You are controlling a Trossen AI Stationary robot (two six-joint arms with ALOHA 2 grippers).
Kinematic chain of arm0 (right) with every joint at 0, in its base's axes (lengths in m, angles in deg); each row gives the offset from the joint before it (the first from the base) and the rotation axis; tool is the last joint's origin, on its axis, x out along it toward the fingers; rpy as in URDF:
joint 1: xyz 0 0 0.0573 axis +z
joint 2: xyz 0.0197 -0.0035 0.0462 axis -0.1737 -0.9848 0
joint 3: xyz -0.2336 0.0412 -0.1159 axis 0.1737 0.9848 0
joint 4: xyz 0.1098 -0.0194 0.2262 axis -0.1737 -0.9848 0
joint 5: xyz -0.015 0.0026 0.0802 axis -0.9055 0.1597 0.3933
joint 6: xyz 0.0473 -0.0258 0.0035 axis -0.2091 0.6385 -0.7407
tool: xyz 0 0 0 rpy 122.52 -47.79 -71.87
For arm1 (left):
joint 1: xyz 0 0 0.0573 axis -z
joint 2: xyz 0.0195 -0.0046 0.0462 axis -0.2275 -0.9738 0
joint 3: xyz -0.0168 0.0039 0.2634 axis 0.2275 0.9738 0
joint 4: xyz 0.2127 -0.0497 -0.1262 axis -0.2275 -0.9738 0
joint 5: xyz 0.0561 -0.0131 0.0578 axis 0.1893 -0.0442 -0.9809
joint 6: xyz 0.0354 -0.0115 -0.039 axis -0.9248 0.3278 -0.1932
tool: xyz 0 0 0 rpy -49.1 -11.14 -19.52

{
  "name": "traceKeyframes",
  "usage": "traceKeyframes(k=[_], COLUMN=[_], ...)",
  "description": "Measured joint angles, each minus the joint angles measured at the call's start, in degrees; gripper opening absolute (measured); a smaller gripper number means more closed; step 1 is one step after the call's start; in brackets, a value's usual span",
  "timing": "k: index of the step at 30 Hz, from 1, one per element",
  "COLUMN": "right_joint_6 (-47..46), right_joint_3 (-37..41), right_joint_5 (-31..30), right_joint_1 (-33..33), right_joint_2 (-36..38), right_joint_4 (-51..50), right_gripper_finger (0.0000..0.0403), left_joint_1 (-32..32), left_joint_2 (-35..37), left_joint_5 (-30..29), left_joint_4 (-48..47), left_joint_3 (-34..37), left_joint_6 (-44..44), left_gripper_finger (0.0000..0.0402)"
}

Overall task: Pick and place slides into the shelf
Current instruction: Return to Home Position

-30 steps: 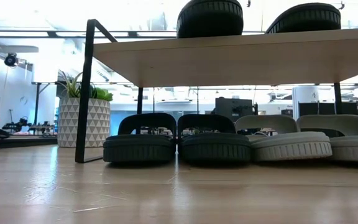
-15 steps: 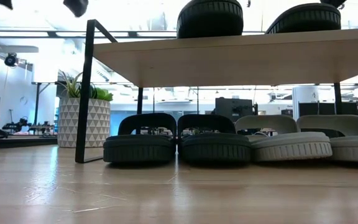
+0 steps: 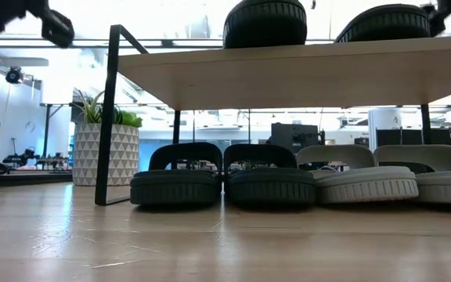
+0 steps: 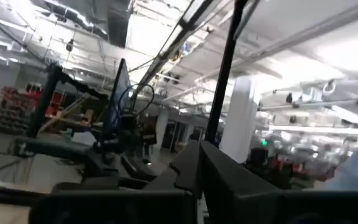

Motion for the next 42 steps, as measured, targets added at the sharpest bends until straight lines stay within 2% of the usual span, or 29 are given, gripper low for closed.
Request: traceKeyframes(k=[2, 4, 10, 12, 19, 25, 30, 33, 37, 42], right_joint_6=[-2.4, -2.6, 6.4, 8.8, 6.6, 8.3, 9.6, 11.1, 15.7, 16.3], right_joint_3=[0.5, 1.3, 3.3, 3.6, 3.7, 4.5, 7.7, 12.5, 17.9, 18.1], right_joint_5=[-0.3, -0.5, -2.7, -3.7, -8.8, -9.0, -8.5, -4.2, 2.6, 1.5], right_joint_1=[0.0, 0.0, 0.0, -0.1, -0.1, -0.1, -0.1, -0.1, -0.1, -0.2], right_joint_2=[-0.7, -1.2, 1.2, 1.4, 1.1, 1.3, 1.3, 1.3, 1.4, 1.4], right_joint_4=[-3.8, -3.5, 0.9, 1.0, -9.0, -9.9, -4.0, 3.6, 16.6, 16.2], right_gripper_finger=[0.0011, 0.0011, 0.0011, 0.0011, 0.0011, 0.0011, 0.0011, 0.0011, 0.0011, 0.0011], left_joint_1=[0.0, 0.0, 0.0, 0.0, 0.0, 0.0, 0.0, 0.0, 0.0, 0.0], left_joint_2=[-0.1, -0.5, -2.2, -2.1, -1.8, -2.2, -4.0, -5.2, -6.0, -6.3], left_joint_5=[-0.6, -0.1, -2.0, -3.7, -6.6, -7.1, -7.1, -7.1, -7.1, -8.5], left_joint_4=[2.2, 4.8, 5.7, -0.9, -7.4, -13.8, -14.0, -14.0, -14.1, -14.3], left_joint_3=[2.5, 4.6, 10.7, 10.7, 10.8, 10.7, 10.7, 10.7, 10.8, 10.8], left_joint_6=[2.6, 4.2, 5.4, 5.4, 4.0, 3.2, -6.8, -13.3, -13.4, -12.3], left_gripper_finger=[0.0, 0.0, 0.0, 0.0, 0.0, 0.0, 0.0, 0.0, 0.0, 0.0])
